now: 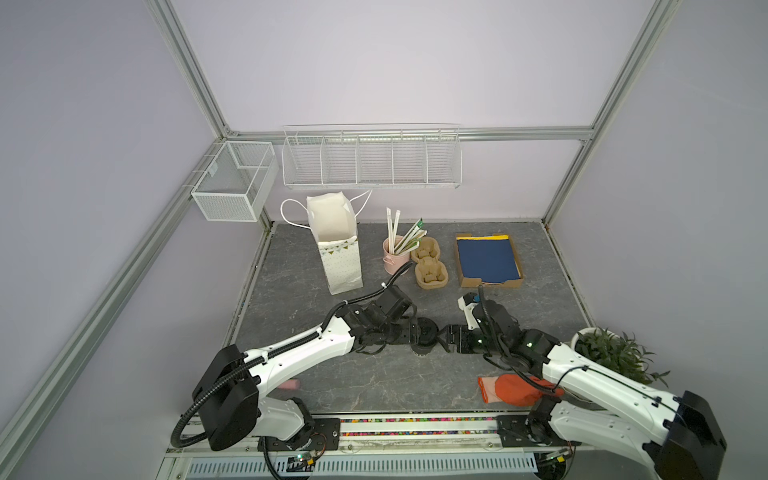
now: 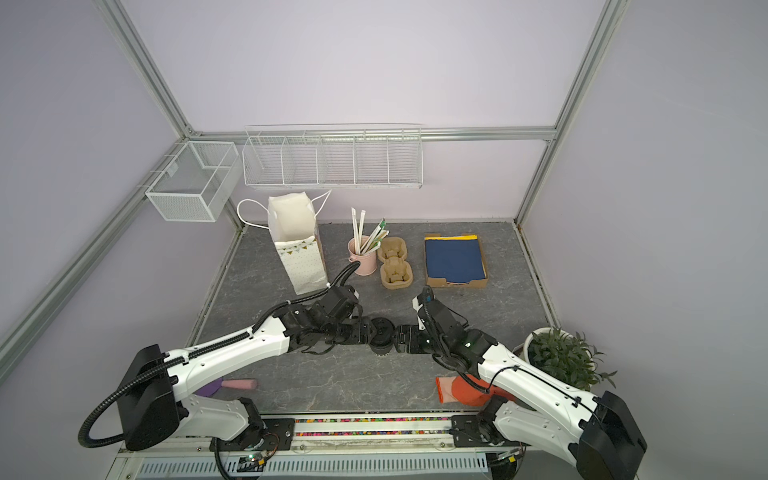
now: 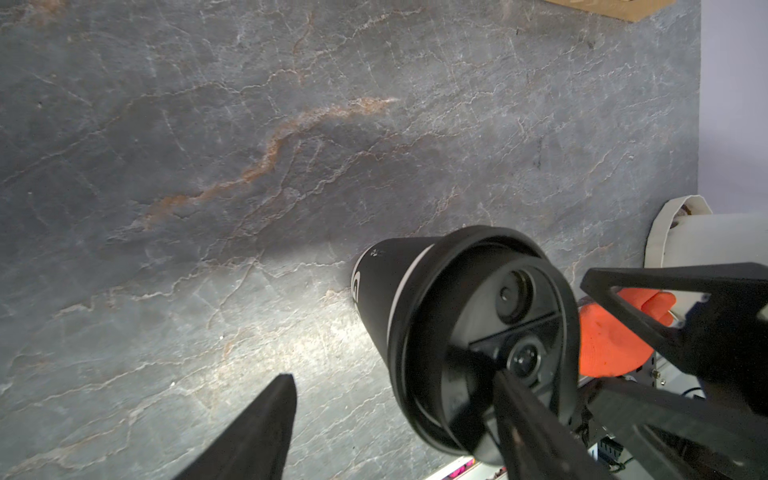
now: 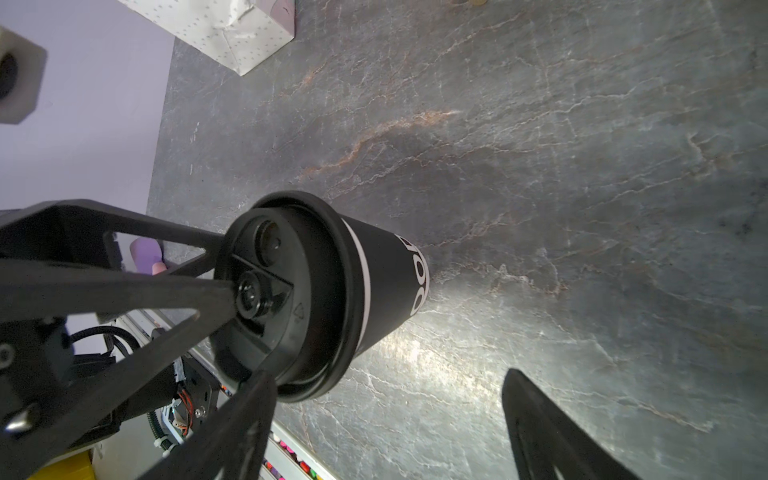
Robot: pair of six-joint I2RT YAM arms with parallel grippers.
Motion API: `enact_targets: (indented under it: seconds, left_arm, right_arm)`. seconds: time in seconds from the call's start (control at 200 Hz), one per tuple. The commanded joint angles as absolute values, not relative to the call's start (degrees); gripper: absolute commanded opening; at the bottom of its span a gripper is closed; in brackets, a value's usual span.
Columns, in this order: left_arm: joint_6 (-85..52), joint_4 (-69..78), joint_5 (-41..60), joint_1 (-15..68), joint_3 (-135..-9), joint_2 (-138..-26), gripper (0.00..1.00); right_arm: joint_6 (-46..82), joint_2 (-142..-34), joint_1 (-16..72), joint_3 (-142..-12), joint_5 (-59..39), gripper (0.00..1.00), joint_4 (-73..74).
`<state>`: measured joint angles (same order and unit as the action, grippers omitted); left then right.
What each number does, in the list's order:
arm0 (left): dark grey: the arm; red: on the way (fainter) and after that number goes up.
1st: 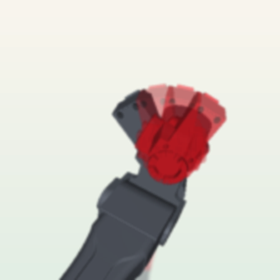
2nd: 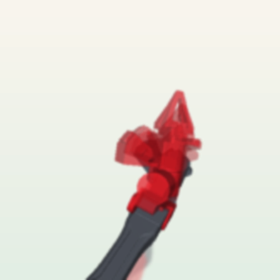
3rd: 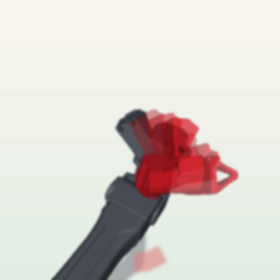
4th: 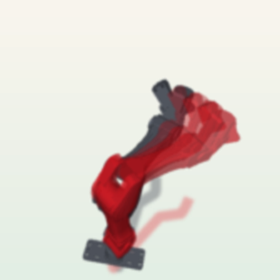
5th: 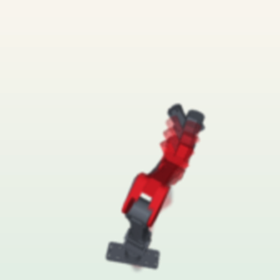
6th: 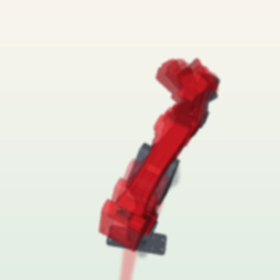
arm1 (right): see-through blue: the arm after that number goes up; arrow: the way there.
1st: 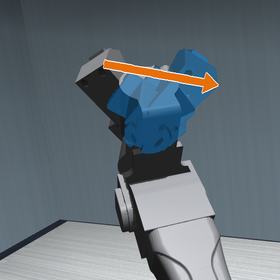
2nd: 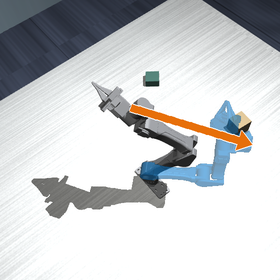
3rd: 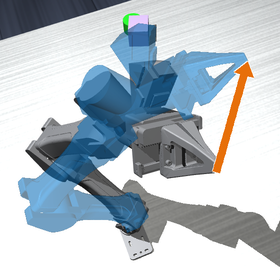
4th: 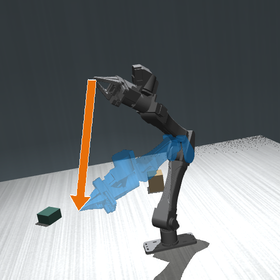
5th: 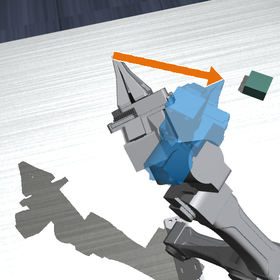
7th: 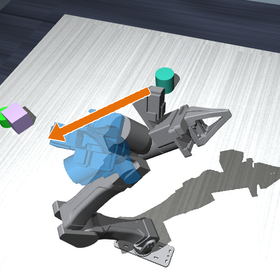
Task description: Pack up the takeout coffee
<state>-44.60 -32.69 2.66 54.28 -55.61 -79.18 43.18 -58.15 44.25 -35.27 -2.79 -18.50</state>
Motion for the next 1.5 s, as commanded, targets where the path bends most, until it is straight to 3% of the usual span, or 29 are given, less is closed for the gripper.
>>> enact_targets:
  seconds: [0.0, 0.46, 0.93, 1.169, 1.494]
  left_arm:
    - [-45.01, -36.39, 2.22, 54.49, -52.76, -80.54, 0.75]
    - [-45.55, -34.85, 2.90, 54.49, -50.21, -80.68, 0.75]
    - [-46.84, -31.49, 4.45, 54.49, -46.01, -80.65, 0.75]
    - [-46.22, -32.26, 4.25, 54.49, -47.14, -80.25, 0.75]
    - [-43.42, -37.17, 1.84, 54.49, -55.70, -81.00, 0.79]
  right_arm:
    - [47.13, -56.79, 43.53, -32.83, -2.05, 0.87, -16.03]
    - [51.19, -57.70, 43.48, -28.50, -3.20, 0.86, -8.80]
    - [53.79, -63.17, 43.44, -26.88, 1.53, 0.83, -13.39]
    - [47.33, -58.62, 43.44, -35.15, 2.39, 0.85, -22.10]
    - [38.81, -63.53, 43.46, -46.18, -0.81, 0.86, -27.16]
